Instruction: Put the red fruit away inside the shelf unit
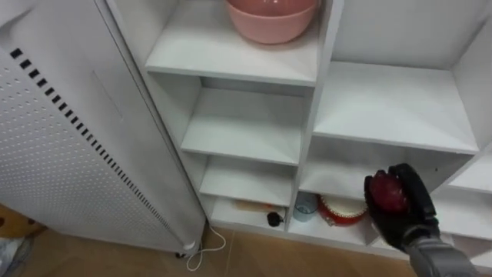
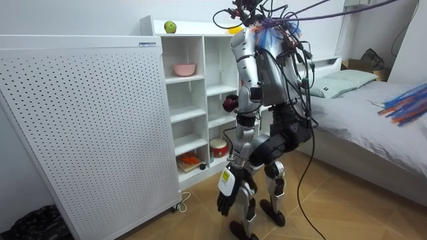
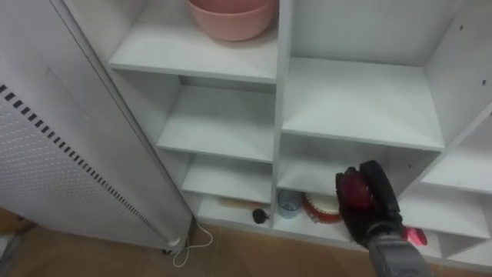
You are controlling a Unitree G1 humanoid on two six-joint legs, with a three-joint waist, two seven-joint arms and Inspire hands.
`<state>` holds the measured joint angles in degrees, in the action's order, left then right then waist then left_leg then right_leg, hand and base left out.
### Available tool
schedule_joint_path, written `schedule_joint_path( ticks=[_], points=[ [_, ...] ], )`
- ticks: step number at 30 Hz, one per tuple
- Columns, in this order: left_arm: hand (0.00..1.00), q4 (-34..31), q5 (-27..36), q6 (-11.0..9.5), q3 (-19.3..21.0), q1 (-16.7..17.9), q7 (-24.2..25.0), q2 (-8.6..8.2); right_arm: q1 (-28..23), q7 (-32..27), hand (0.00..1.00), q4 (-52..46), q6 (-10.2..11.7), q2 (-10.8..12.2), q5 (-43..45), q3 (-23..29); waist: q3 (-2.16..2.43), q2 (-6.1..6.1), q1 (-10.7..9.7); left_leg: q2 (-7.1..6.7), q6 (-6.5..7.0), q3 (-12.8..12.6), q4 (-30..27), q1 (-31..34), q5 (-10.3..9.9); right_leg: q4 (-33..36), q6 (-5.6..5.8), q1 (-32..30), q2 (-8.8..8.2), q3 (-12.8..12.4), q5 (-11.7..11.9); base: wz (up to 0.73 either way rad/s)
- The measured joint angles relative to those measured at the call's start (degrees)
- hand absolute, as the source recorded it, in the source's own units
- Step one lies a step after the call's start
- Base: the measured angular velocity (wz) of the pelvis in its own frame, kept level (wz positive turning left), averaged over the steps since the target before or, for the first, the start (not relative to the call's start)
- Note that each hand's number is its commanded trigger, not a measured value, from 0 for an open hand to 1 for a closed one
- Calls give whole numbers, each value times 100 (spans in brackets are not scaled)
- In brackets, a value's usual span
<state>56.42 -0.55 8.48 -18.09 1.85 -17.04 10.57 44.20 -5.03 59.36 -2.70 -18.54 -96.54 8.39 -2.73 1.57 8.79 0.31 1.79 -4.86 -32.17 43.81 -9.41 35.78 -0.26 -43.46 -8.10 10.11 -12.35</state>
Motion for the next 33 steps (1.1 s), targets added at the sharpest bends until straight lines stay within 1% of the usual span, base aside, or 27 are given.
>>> schedule_joint_path(
  ticks=[1, 3, 4, 7, 9, 10, 11, 15, 18, 20, 24, 28, 30, 33],
  points=[
    [0, 4, 0, 0, 0, 4, 10, -1, 33, -39, 100, -2, 36, -18, 2, 24, 2, -10, 15, 0, 7, -8, -19, 6, -9, 13, 2, -6, -3, -9, -1, -7],
    [0, -33, -1, -6, 15, 5, 27, 4, 166, -182, 100, -6, 134, -149, 1, 35, 15, -44, 74, -3, 24, -16, -58, 59, -32, 83, 17, -56, -19, -24, -13, 0],
    [0, -46, -2, -10, 14, 4, 27, 3, 215, -232, 100, -5, 158, -177, 1, 37, 14, -46, 76, -9, 25, -21, -64, 77, -31, 107, 20, -83, -38, -25, -19, 3],
    [0, -128, -12, -3, 4, 14, 31, 3, 281, -403, 100, -40, 220, -198, 0, 72, 12, -60, 105, -10, 38, -55, -121, 182, -26, 183, 21, -207, -71, -45, -20, 0],
    [0, -186, -11, -2, 3, 14, 27, 2, 311, -490, 100, -185, 281, -205, -3, 198, 18, -84, 118, -8, 54, -70, -154, 295, -20, 232, 22, -334, -86, -61, -14, 0],
    [0, -196, -11, -2, 2, 14, 27, 2, 318, -494, 98, -202, 299, -212, -9, 198, 19, -86, 119, -8, 57, -76, -158, 311, -18, 239, 19, -351, -90, -60, -12, 0],
    [0, -199, -11, -2, 0, 16, 27, 2, 318, -521, 0, -208, 318, -219, -18, 216, 19, -95, 110, -9, 60, -77, -166, 322, -16, 255, 19, -362, -97, -59, -13, 0],
    [0, -214, -26, -7, -12, 24, 27, -1, 323, -787, 0, -278, 456, -275, -20, 260, 36, -144, 104, -15, 71, -76, -233, 365, -37, 307, 13, -386, -131, -18, -41, 0],
    [0, -213, -29, -7, -7, 39, 25, -1, 325, -918, 0, -346, 468, -378, -17, 337, 50, -180, 114, -16, 80, -88, -235, 378, -42, 312, 18, -410, -142, -29, -37, 0],
    [0, -213, -34, -10, -9, 57, 17, 0, 326, -979, 0, -395, 514, -387, -18, 417, 55, -190, 110, -17, 84, -101, -237, 373, -44, 314, 17, -412, -145, -31, -35, -2],
    [0, -212, -41, -32, -12, 90, 14, 2, 325, -1176, 0, -410, 680, -397, -15, 417, 53, -200, 112, -15, 84, -113, -255, 360, -46, 332, 13, -413, -143, -40, -34, -1],
    [0, -211, -43, -65, -13, 166, 11, 3, 325, -1363, 0, -442, 733, -399, -4, 417, 54, -226, 108, -16, 84, -126, -268, 364, -49, 348, 12, -423, -143, -50, -42, 0],
    [0, -208, -46, -111, -13, 221, 9, 5, 325, -1443, 0, -460, 827, -399, -1, 416, 54, -228, 110, -17, 87, -133, -294, 364, -52, 386, 8, -432, -150, -61, -47, 0],
    [0, -211, -151, -143, -14, 269, 9, 5, 325, -1522, 0, -535, 900, -399, -7, 416, 56, -234, 110, -18, 87, -139, -316, 380, -55, 404, 6, -450, -153, -58, -53, 0]
  ],
)
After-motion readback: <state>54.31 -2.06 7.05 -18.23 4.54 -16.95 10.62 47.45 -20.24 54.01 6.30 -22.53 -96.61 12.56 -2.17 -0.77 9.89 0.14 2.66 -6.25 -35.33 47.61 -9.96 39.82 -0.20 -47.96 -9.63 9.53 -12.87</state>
